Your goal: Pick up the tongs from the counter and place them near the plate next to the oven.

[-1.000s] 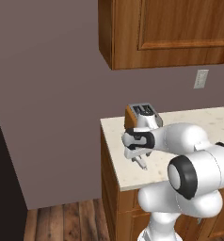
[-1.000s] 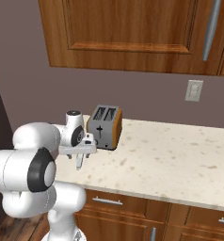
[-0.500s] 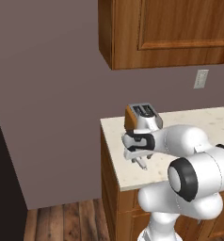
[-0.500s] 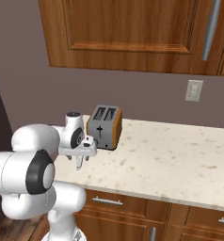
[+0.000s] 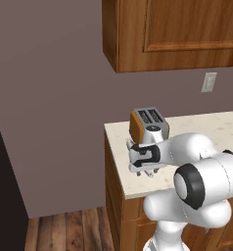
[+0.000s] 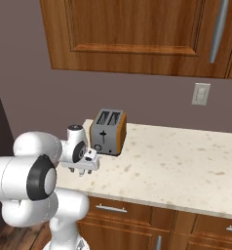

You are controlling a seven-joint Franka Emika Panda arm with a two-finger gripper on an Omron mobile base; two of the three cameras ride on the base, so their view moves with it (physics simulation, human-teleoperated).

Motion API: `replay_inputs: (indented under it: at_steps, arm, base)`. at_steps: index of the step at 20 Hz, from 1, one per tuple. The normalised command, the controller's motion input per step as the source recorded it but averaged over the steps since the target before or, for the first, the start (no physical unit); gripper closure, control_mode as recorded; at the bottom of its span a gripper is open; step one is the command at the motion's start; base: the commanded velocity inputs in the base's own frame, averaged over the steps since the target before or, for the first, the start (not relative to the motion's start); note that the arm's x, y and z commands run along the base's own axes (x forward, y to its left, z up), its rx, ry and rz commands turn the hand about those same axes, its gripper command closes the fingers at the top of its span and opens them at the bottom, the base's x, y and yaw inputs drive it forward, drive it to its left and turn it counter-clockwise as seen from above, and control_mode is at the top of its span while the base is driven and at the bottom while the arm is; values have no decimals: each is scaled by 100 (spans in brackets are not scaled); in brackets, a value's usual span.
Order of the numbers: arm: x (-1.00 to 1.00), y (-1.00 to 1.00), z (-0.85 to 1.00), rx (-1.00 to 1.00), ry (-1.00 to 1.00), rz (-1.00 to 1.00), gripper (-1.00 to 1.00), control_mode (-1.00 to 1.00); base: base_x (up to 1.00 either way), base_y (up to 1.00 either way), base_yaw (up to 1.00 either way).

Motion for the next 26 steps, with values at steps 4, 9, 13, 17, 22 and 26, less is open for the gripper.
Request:
replay_inputs:
  at_steps: [4, 9, 13, 17, 22, 26]
  arm:
    - [0, 0, -19, 0, 0, -5, -100, -100]
    - [0, 0, -2, 0, 0, -5, -100, -100]
    - [0, 0, 0, 0, 0, -5, -100, -100]
    - [0, 0, 0, 0, 0, -4, 100, -100]
    - [0, 0, 0, 0, 0, -2, 100, -100]
    - [-6, 0, 0, 0, -2, 0, 100, -100]
  base:
    - [0, 0, 0]
    - [0, 0, 0]
    - [0, 0, 0]
    - [0, 0, 0]
    - [0, 0, 0]
    - [0, 0, 0]
